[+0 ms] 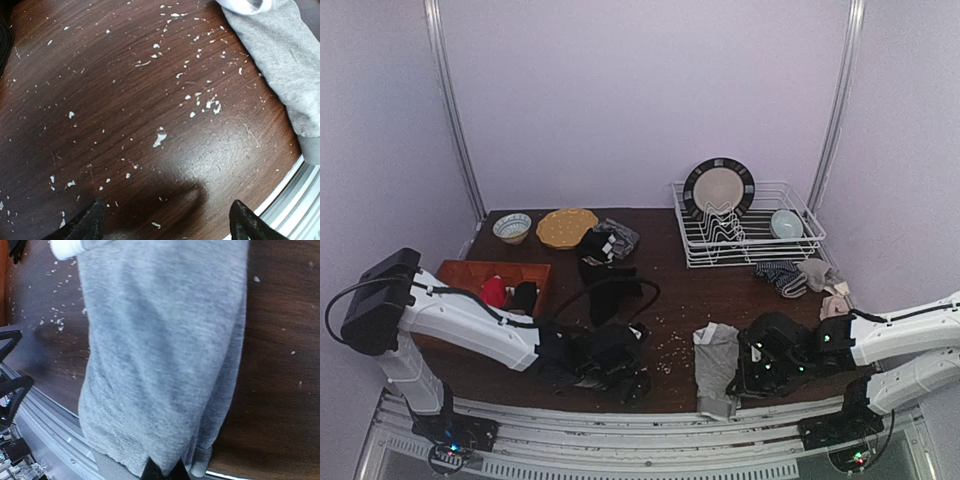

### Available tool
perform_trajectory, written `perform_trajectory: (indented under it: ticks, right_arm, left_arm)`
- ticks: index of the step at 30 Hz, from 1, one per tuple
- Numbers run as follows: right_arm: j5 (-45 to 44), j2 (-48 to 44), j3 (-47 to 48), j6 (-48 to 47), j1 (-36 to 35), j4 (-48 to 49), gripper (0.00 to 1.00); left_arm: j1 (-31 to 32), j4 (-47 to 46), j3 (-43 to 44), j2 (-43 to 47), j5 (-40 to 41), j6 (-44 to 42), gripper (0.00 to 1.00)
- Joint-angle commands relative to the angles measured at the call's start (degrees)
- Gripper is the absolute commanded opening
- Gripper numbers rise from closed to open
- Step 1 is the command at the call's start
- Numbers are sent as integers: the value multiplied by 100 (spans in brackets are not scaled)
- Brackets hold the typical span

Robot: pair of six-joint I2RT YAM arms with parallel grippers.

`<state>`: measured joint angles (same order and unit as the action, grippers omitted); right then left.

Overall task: Roll the underwear
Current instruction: Rotate the underwear at the center of the board.

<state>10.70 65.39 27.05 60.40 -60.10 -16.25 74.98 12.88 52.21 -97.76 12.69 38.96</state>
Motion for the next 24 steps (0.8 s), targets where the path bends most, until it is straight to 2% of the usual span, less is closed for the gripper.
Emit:
perform_trajectory:
  ticks: [1, 5, 7, 9, 10, 14, 17, 21, 24]
  right_arm:
    - [-285, -116, -381, -190, 93, -100, 0]
    - [-286, -68, -561, -341, 233, -36, 0]
    - [-299, -132, -405, -520, 222, -295, 9]
    - [-547, -380, -139, -733, 162, -720, 25]
    - [-696, -522, 15, -819, 128, -968, 30]
    - [-1138, -904, 571, -1293, 7, -1962, 43]
    - [-1210, -856, 918, -1813, -222, -2304, 52]
    - [-1111, -388, 1247, -2286, -636, -2434, 56]
    - [-1665, -10, 1429, -1869, -779, -2649, 52]
  left_arm:
    - [-36, -192, 246, -88, -93, -113, 83]
    - [-36, -181, 305, -154, -138, -125, 82]
    - [-36, -181, 308, -174, -160, -106, 82]
    - [-37, -181, 299, -174, -161, -93, 82]
    - [-36, -181, 295, -174, -159, -89, 82]
    - [-36, -190, 277, -162, -141, -63, 82]
    - [-38, -173, 244, -150, -126, -54, 81]
    - [-36, -115, 213, -129, -88, -13, 81]
    - [-37, -134, 157, -115, -89, 42, 81]
